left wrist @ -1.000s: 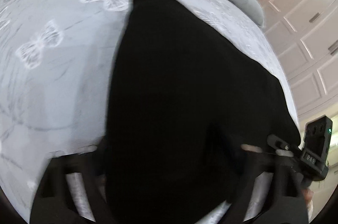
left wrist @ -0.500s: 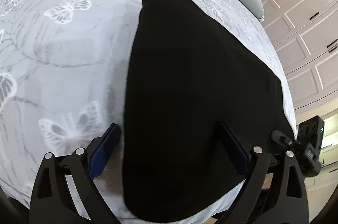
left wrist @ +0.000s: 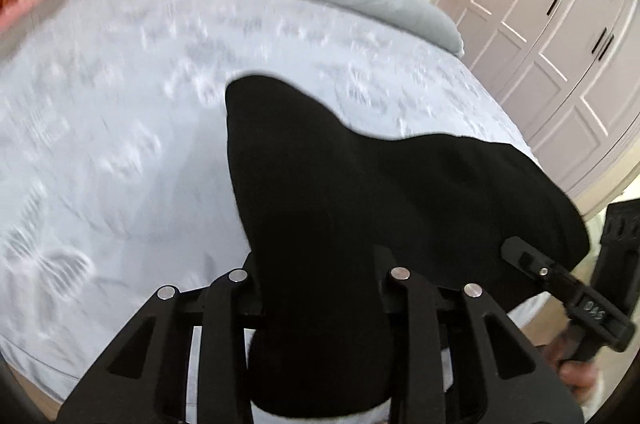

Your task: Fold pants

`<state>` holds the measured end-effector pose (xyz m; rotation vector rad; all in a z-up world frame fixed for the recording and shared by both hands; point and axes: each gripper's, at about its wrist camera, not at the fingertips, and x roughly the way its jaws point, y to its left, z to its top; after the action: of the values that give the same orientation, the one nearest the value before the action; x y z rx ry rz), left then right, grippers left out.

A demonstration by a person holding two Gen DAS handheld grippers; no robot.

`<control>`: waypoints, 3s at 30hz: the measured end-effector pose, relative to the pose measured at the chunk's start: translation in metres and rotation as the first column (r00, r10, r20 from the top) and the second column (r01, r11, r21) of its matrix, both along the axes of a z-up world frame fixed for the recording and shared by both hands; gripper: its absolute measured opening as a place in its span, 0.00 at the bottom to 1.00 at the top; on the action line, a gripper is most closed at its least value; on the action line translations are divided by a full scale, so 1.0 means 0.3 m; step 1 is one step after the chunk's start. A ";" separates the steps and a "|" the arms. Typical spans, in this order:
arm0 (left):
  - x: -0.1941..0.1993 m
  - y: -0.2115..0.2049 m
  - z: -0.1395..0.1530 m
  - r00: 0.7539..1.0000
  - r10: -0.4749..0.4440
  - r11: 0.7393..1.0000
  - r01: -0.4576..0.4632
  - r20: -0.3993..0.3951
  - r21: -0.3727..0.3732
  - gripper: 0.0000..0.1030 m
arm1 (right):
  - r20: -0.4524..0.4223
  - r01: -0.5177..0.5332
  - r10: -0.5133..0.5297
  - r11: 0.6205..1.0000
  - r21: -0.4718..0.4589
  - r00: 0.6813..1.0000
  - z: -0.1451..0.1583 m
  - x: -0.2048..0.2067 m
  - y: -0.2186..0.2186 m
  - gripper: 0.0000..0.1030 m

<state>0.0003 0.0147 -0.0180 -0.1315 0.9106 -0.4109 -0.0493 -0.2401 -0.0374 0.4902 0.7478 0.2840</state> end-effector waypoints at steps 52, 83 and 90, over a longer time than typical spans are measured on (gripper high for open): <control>0.968 -0.189 0.071 0.942 0.068 0.987 -0.112 0.328 0.117 0.29 | 0.198 0.015 -0.016 1.000 0.010 0.980 0.021 1.055 -0.172 0.35; 1.066 -0.001 -0.191 0.986 0.148 0.976 -0.158 -0.079 -0.152 0.30 | -0.011 0.010 -0.009 0.989 0.145 1.000 -0.169 1.053 -0.171 0.35; 0.858 0.037 0.167 0.992 0.075 0.987 -0.061 0.097 -0.147 0.29 | 0.223 -0.059 0.047 0.997 0.047 0.974 0.202 0.814 -0.091 0.35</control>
<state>0.2578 0.0258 0.0320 -0.2706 0.7737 -0.4158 0.1948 -0.2674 0.0231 0.4807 0.5367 0.4032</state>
